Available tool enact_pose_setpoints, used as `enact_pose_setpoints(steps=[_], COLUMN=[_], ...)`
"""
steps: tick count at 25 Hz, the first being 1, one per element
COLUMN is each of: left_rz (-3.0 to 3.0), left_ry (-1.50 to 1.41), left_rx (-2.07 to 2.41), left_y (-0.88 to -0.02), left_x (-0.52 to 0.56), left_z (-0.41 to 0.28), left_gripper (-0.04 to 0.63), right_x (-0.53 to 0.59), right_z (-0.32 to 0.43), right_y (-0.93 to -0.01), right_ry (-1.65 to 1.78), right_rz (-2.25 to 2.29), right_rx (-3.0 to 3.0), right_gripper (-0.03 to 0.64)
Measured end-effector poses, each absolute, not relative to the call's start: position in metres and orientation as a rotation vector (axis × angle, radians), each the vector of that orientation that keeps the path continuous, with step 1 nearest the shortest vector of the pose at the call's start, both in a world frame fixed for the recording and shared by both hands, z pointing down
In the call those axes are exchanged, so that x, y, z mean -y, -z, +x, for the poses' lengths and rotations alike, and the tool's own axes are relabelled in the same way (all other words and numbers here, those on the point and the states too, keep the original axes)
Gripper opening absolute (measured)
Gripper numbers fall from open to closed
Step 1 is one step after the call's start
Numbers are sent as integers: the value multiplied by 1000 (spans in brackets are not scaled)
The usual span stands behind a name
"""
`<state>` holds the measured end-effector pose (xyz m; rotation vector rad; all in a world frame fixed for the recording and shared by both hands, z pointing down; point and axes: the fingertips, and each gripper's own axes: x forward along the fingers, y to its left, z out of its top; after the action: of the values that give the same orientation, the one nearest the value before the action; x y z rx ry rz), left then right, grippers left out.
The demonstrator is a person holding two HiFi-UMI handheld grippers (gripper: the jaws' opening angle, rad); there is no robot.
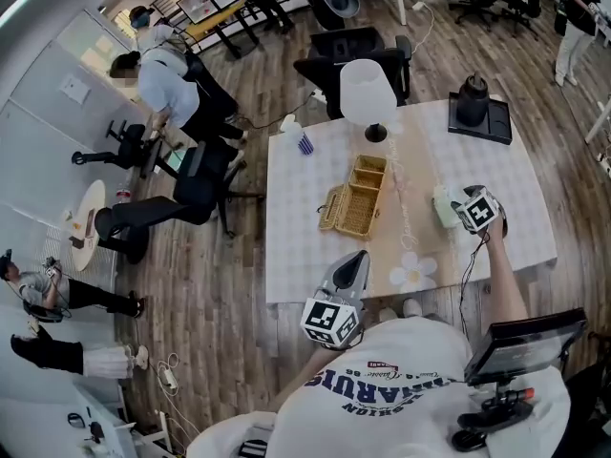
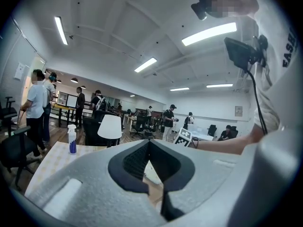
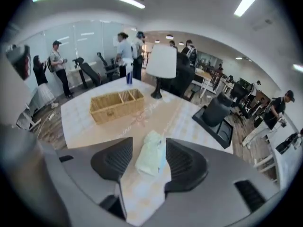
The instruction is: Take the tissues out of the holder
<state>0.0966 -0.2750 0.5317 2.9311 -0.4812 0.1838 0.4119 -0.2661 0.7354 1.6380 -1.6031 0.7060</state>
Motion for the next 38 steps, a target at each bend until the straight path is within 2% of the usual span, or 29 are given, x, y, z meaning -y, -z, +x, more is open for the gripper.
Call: enact_pose_setpoints(steps=[2, 3, 5, 6, 12, 18, 26, 38], left_rz=[2935, 2936, 2939, 2941, 2971, 3001, 3000, 2955], left_ry=[-175, -173, -165, -158, -95, 8, 55, 46], left_rx=[483, 484, 487, 490, 530, 587, 657, 734], left_y=[-531, -530, -525, -521, -501, -481, -456, -462], left_x=[275, 274, 272, 273, 288, 305, 318, 325], left_z=[95, 94, 93, 93, 92, 81, 67, 68], left_gripper=[3, 3, 3, 3, 3, 3, 3, 3], right_x=[277, 279, 280, 280, 279, 269, 284, 291], right_z=[399, 389, 365, 353, 277, 197, 146, 163], right_y=[-692, -668, -614, -588, -471, -419, -451, -457], right_ry=[-623, -570, -456, -397, -69, 156, -46, -143], right_rz=[1749, 1797, 1865, 1883, 1896, 1842, 1704, 1704], right_rx=[1723, 1791, 1933, 2000, 2305, 2514, 2584, 2597], right_gripper=[208, 178, 70, 41, 26, 9, 6, 6])
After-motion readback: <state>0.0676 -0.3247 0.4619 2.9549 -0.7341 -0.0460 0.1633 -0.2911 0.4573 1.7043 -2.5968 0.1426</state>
